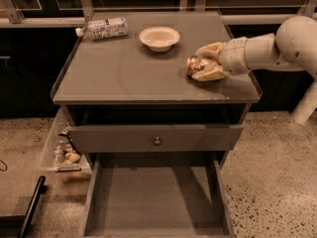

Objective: Pick orange can from middle drawer and place on counter

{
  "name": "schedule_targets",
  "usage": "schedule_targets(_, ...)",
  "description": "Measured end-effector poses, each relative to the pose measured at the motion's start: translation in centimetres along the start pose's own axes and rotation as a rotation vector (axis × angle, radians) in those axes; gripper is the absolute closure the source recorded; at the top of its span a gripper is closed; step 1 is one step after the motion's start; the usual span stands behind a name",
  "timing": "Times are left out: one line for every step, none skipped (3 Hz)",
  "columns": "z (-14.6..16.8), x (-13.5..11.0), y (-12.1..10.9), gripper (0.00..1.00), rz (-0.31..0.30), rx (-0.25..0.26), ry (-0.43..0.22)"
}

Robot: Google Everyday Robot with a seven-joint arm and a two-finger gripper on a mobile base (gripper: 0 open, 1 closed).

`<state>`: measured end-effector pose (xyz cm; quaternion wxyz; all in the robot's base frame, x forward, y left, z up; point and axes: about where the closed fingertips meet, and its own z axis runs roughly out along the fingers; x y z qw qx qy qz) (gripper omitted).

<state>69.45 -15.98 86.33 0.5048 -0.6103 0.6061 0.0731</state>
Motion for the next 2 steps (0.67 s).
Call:
schedule_targets(0.0,0.0,0.0,0.0,0.0,0.0,0.0)
schedule_targets(0.01,0.0,0.0,0.0,0.0,0.0,0.0)
